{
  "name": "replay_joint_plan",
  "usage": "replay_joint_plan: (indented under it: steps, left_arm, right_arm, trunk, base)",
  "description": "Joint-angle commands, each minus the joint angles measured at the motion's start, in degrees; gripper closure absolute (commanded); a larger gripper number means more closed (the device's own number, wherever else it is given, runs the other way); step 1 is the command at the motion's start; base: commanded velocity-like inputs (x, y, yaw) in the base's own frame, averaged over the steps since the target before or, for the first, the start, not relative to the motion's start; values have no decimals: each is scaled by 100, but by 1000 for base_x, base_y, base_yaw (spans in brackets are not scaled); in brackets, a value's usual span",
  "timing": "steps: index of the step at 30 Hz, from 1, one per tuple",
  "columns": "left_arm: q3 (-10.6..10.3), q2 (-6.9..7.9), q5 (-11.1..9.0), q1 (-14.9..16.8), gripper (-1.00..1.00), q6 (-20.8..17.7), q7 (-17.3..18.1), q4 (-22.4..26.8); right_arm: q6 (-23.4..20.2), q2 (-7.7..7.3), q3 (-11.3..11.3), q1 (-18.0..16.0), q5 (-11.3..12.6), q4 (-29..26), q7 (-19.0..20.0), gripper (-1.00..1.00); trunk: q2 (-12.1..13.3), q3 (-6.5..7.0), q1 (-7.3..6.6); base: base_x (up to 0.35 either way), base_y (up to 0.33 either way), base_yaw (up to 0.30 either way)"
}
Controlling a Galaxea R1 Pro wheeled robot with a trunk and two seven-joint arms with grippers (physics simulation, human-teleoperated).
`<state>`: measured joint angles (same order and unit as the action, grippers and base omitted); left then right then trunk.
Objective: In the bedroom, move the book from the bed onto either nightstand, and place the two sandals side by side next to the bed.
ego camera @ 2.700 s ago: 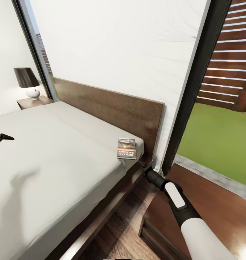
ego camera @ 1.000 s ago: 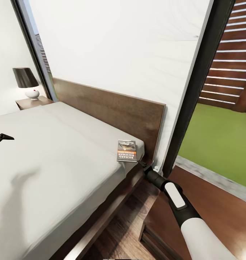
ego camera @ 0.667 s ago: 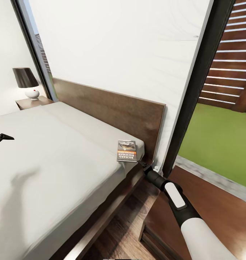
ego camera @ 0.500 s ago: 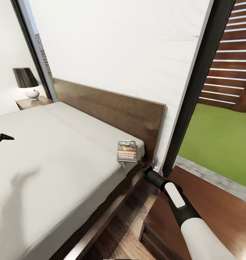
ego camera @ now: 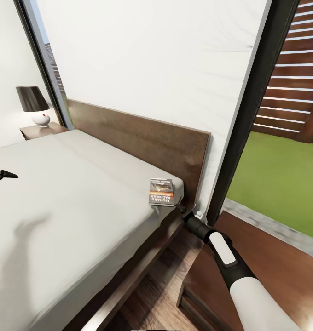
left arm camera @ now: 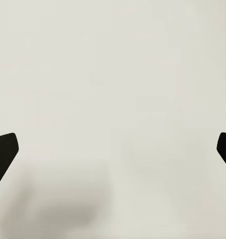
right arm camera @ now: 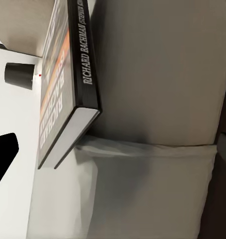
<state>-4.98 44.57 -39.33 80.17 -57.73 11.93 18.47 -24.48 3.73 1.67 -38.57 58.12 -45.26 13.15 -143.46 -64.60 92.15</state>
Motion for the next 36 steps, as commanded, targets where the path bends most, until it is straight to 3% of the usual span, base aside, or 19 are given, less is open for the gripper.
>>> replay_joint_plan:
  steps: [1, 36]
  left_arm:
    - [-47, 8, 22, 6, -100, -1, 52, -1]
    - [-47, 10, 22, 6, -100, -1, 48, -1]
  right_arm:
    - [-37, 5, 18, -3, 32, 0, 4, -100]
    - [-33, 5, 9, -4, 32, 0, 4, -100]
  trunk:
    - [-2, -5, -1]
    - [-2, -5, -1]
  base:
    - [0, 0, 0]
    - [14, 0, 0]
